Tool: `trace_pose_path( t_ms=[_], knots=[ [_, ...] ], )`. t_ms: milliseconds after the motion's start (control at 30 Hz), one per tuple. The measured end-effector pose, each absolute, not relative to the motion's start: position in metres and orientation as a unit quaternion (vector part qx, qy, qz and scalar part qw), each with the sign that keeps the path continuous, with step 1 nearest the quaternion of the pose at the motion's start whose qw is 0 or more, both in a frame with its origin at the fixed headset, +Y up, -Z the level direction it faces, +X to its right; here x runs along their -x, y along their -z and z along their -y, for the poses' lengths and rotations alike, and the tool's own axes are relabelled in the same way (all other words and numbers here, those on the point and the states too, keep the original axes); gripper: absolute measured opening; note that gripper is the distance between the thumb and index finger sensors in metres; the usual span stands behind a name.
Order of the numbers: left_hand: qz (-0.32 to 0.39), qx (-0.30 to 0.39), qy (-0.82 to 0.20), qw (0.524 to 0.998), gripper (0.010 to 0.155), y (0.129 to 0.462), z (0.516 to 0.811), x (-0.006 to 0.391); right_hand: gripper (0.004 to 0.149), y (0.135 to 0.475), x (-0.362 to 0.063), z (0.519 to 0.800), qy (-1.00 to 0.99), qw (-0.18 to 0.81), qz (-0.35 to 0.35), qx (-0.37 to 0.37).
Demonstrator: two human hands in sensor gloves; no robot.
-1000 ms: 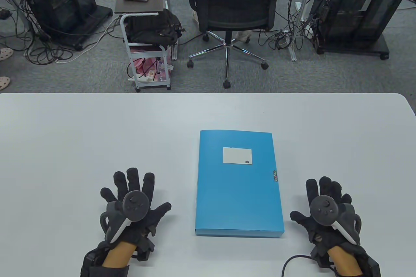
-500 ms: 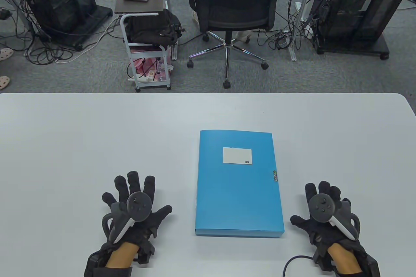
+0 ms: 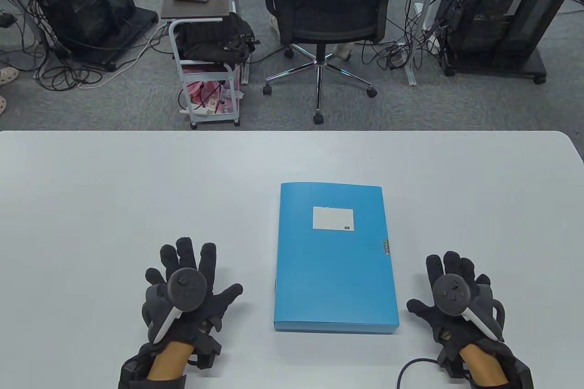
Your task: Insert papers into file box
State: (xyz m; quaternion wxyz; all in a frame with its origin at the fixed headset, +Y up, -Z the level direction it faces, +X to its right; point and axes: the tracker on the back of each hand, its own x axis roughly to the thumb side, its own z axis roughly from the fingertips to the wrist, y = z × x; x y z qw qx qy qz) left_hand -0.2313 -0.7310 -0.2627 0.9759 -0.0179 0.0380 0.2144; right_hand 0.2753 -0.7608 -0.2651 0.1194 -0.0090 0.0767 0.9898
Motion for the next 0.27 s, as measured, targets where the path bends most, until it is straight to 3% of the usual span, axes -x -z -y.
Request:
trace_pose_path(
  t_ms=[267],
  knots=[
    [-0.033,0.048,-0.212,0.975,0.099,0.2644,0.7369,0.2289,0.093,0.2637,-0.2756,0.7606,-0.988,0.133,-0.077,0.009]
  ],
)
